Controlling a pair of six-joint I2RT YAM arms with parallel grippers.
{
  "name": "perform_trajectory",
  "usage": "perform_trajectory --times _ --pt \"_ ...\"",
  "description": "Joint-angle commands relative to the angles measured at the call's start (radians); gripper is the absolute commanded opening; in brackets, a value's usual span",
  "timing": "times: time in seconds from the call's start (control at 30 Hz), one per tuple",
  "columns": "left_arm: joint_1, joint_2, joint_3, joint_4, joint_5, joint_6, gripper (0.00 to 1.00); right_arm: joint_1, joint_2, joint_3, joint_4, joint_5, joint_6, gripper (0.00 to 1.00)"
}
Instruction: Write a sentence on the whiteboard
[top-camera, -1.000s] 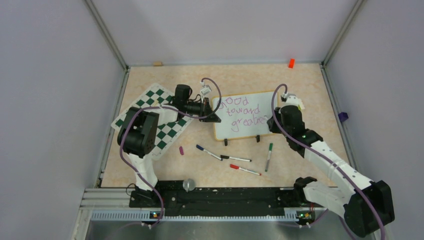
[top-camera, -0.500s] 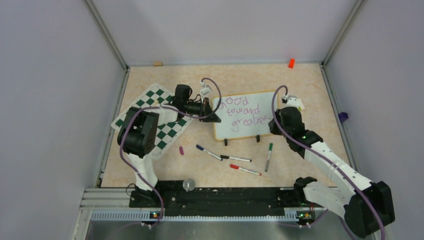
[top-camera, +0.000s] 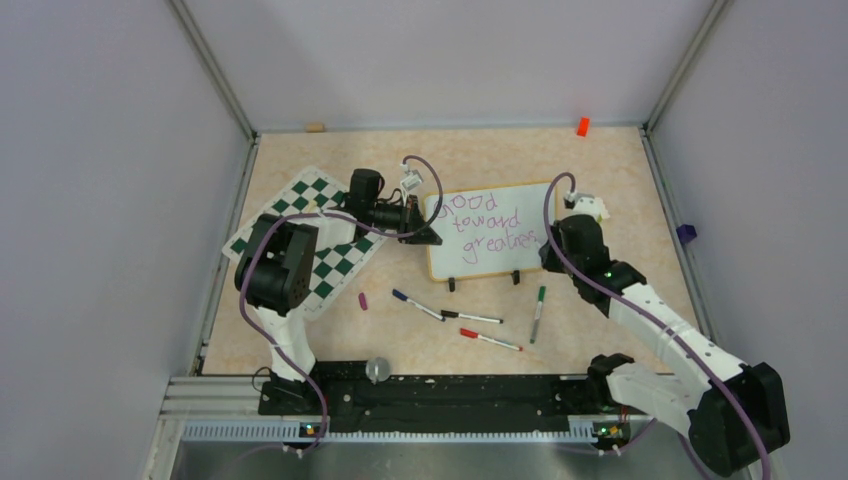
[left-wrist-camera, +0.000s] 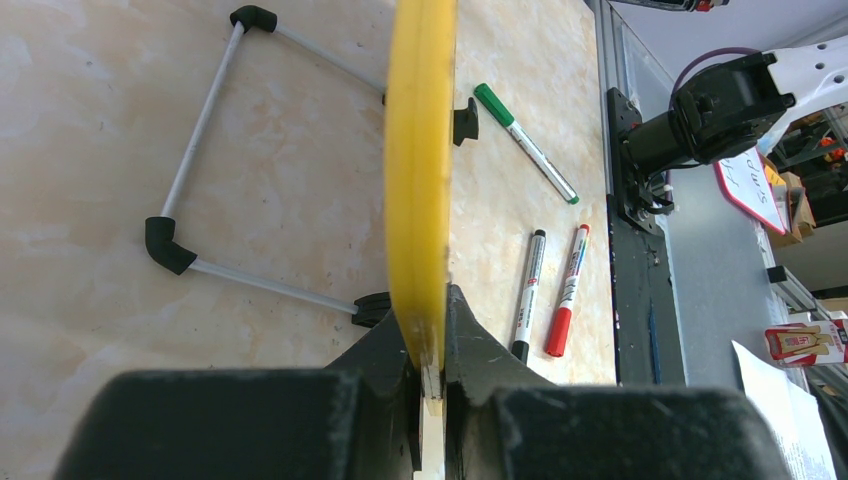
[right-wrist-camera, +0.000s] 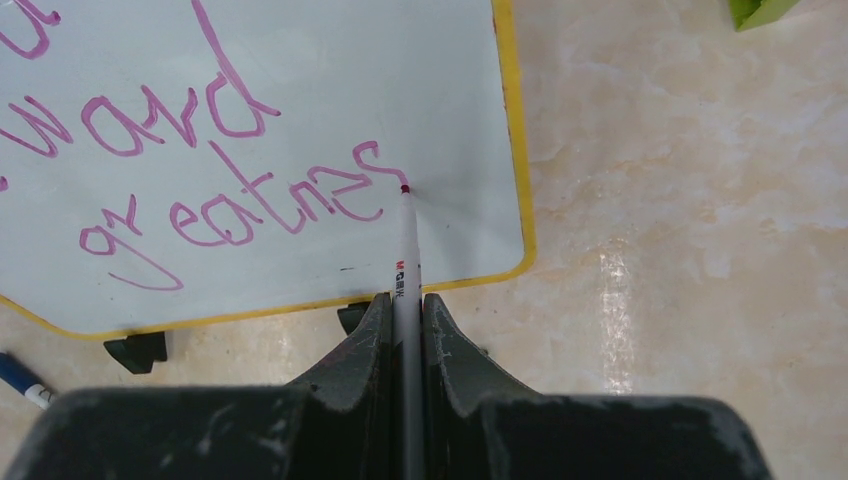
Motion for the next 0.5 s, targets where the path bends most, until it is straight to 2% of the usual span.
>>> perform_trajectory --times 0.0,0.23,0.47 --pt "-0.014 0.012 -0.008 -0.020 -0.060 0.060 0.00 -0.011 -0.008 0.007 0.001 -0.021 0.005 0.00" --pt "-0.014 0.012 -0.006 -0.020 -0.059 0.060 0.00 -0.010 -0.010 0.019 0.035 -0.095 0.010 0.00" --pt "-0.014 0.015 -0.006 -0.021 -0.060 0.060 0.00 -0.013 -0.059 0.052 -0.014 -0.075 0.004 0.00"
